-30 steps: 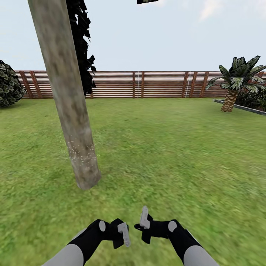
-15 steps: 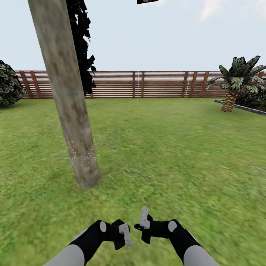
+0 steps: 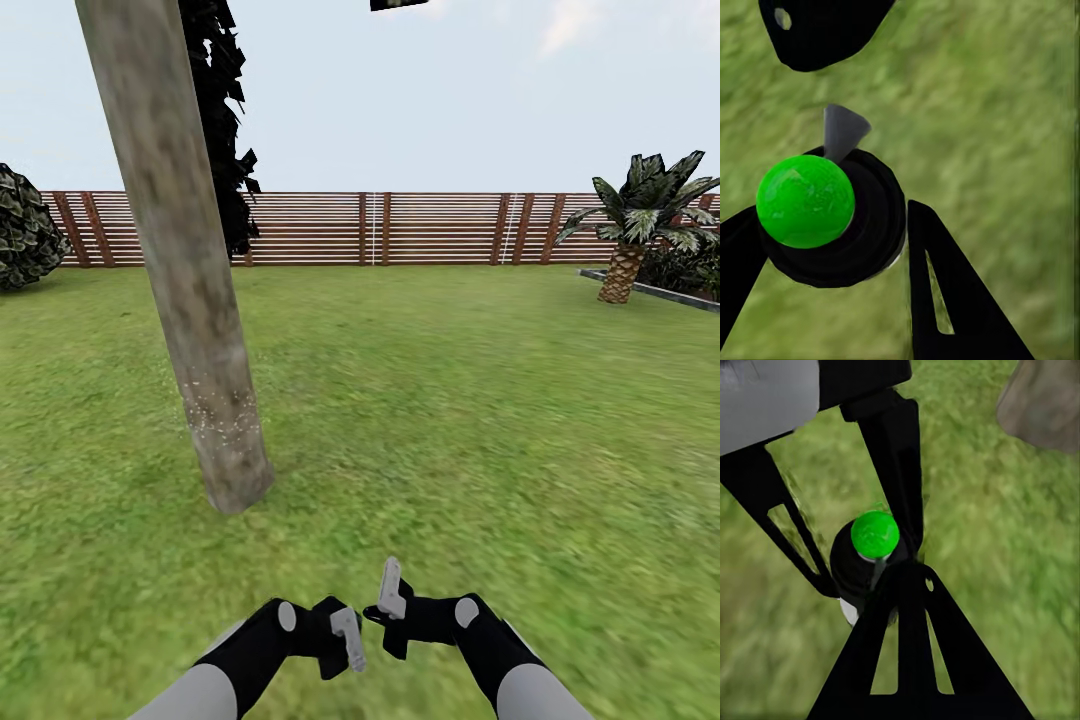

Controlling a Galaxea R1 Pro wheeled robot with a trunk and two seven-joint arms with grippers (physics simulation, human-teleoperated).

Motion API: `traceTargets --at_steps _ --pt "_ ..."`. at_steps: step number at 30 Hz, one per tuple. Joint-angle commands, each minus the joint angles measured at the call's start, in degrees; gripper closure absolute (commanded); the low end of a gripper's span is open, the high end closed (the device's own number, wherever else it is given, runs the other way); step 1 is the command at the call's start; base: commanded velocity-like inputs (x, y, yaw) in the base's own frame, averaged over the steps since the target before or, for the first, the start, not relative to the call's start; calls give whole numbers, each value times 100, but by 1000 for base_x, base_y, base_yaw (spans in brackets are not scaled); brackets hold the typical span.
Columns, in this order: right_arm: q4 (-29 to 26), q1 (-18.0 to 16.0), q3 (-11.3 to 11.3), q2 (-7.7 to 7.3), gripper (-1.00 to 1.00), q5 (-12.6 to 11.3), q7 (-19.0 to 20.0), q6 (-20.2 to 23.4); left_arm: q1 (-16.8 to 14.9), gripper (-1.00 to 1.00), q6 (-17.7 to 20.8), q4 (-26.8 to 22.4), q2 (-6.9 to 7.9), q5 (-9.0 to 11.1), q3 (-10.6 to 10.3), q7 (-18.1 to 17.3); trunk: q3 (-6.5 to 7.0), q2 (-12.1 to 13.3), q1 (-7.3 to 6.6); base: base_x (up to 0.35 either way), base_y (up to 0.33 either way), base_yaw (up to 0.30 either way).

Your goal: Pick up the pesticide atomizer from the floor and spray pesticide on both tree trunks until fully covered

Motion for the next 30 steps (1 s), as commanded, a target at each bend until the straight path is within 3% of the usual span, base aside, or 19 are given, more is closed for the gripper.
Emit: traceTargets --at_steps 1,12,16,18,30 --pt "-7 -4 -49 8 100 38 33 -19 -3 100 -53 45 -6 -54 -1 -3 -5 -3 -1 0 0 0" --pt "-2 -5 -49 8 100 38 33 -19 -10 100 -56 32 -10 -42 25 45 -5 -3 -1 0 0 0" --pt "0 -2 -49 8 100 38 33 -19 -7 100 -76 27 -10 327 18 51 -5 -3 -1 0 0 0" --pt "-1 -3 -49 8 100 38 33 -19 -5 100 -81 27 -10 384 17 50 -5 -3 -1 0 0 0" --pt "1 -4 -49 8 100 38 33 -19 -8 100 -80 44 13 398 16 50 -5 -3 -1 0 0 0"
